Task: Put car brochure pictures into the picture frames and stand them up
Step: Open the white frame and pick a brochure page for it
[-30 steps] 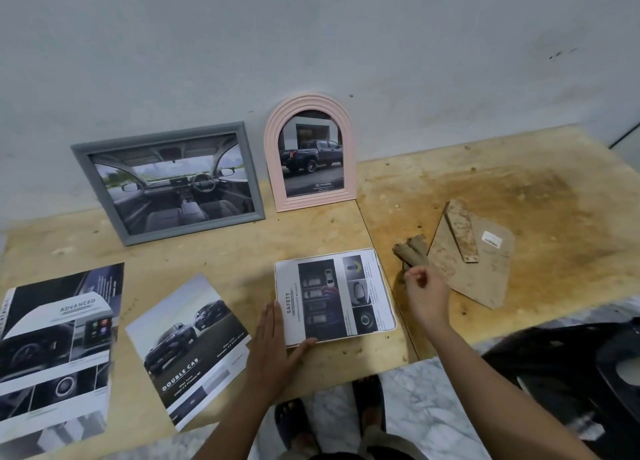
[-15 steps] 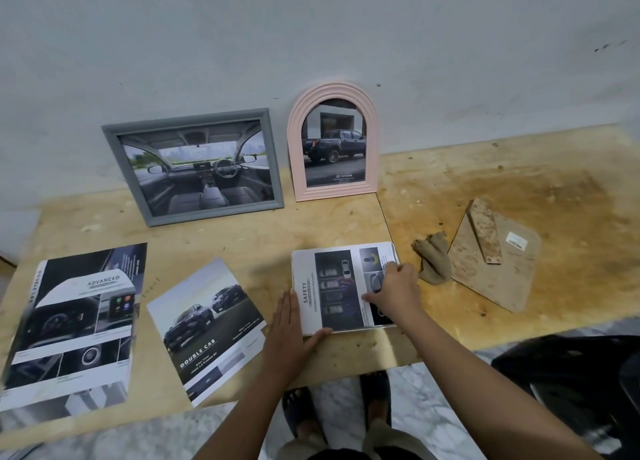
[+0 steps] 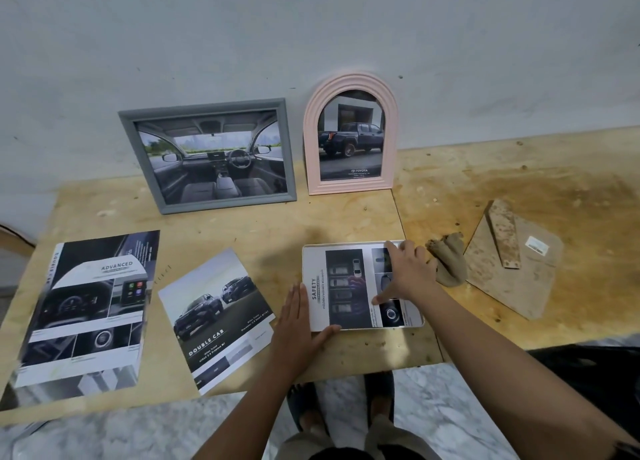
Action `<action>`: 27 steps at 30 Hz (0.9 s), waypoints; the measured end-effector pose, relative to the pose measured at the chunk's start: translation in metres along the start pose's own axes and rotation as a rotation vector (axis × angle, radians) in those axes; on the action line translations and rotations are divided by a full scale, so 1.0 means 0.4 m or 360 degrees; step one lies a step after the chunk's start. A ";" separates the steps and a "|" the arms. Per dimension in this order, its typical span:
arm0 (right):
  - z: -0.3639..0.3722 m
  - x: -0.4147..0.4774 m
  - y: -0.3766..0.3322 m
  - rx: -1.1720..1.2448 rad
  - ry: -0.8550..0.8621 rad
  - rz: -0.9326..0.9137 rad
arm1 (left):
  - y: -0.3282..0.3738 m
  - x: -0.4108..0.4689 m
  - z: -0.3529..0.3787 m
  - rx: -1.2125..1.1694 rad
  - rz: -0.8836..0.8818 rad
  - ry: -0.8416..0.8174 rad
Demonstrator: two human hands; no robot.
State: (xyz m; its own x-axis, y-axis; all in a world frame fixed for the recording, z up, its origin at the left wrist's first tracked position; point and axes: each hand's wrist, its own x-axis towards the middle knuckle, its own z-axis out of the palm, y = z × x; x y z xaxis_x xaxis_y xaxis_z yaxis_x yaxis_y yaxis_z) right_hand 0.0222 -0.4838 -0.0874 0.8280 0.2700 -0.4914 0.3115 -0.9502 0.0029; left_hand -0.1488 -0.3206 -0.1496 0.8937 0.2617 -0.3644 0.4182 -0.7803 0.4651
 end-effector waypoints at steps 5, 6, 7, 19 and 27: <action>-0.004 0.012 -0.007 -0.0119 0.0038 -0.0088 | 0.004 -0.001 -0.004 0.0036 -0.0022 -0.0018; -0.003 0.013 -0.007 -0.0127 0.0048 -0.0099 | 0.006 -0.002 -0.005 0.0034 -0.0035 -0.0030; -0.004 0.013 -0.006 -0.0134 0.0057 -0.0112 | 0.008 -0.003 -0.006 0.0028 -0.0046 -0.0043; -0.019 0.018 0.028 0.0299 0.0128 -0.0380 | 0.005 -0.006 -0.006 -0.0055 -0.0035 -0.0014; -0.095 0.031 0.087 0.1389 -0.0231 -0.0342 | 0.002 -0.014 -0.027 -0.0072 0.0007 -0.0033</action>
State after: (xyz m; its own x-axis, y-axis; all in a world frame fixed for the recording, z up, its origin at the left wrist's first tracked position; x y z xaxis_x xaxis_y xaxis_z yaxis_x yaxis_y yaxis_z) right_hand 0.0610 -0.5076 -0.0602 0.7077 0.4886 -0.5103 -0.0604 -0.6778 -0.7327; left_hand -0.1518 -0.3164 -0.1386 0.8921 0.2463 -0.3787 0.4217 -0.7549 0.5023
